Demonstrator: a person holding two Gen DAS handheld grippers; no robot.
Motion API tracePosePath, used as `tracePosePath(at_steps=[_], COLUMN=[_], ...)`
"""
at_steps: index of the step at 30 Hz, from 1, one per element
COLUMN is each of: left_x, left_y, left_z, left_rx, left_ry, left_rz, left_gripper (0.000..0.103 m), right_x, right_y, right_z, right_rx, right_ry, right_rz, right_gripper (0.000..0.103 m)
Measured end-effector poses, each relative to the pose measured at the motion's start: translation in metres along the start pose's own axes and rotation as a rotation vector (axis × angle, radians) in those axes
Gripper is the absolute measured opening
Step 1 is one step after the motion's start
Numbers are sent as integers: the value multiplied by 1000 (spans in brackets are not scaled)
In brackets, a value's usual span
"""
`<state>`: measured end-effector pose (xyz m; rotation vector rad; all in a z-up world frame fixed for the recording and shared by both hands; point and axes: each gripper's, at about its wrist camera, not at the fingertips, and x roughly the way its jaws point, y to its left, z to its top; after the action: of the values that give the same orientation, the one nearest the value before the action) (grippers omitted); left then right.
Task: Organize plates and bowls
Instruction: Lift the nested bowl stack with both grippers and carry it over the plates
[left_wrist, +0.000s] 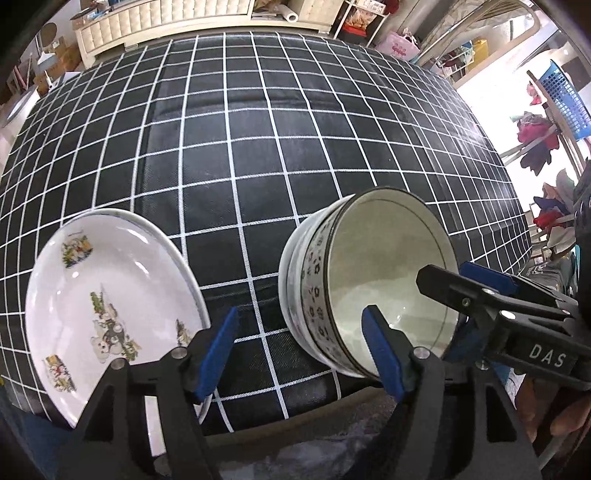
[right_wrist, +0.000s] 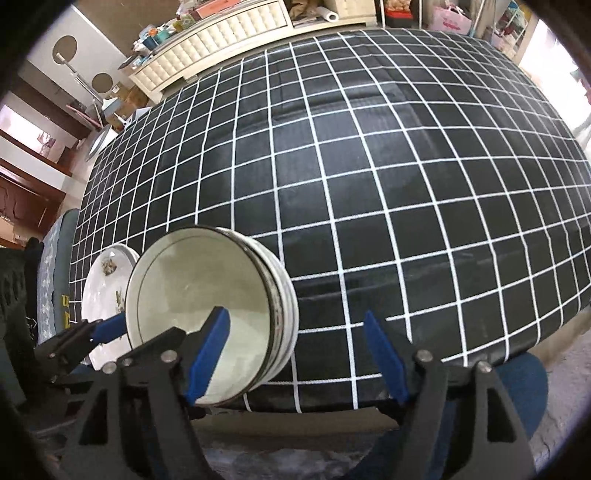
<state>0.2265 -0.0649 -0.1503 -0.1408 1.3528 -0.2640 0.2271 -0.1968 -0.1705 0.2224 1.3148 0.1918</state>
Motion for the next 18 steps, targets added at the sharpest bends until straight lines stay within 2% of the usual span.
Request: tracePosePath(at_steps=[12, 18], left_x=[31, 47], left_y=[9, 6], left_z=[1, -3], left_rx=[-7, 36], left_ry=[40, 51], left_rz=[-22, -65], left_gripper=[67, 67], right_x=[25, 37], right_y=[-3, -9], right_z=[2, 0], right_rx=[33, 77], right_ry=[54, 81], right_rz=[31, 105], right_gripper=[79, 78])
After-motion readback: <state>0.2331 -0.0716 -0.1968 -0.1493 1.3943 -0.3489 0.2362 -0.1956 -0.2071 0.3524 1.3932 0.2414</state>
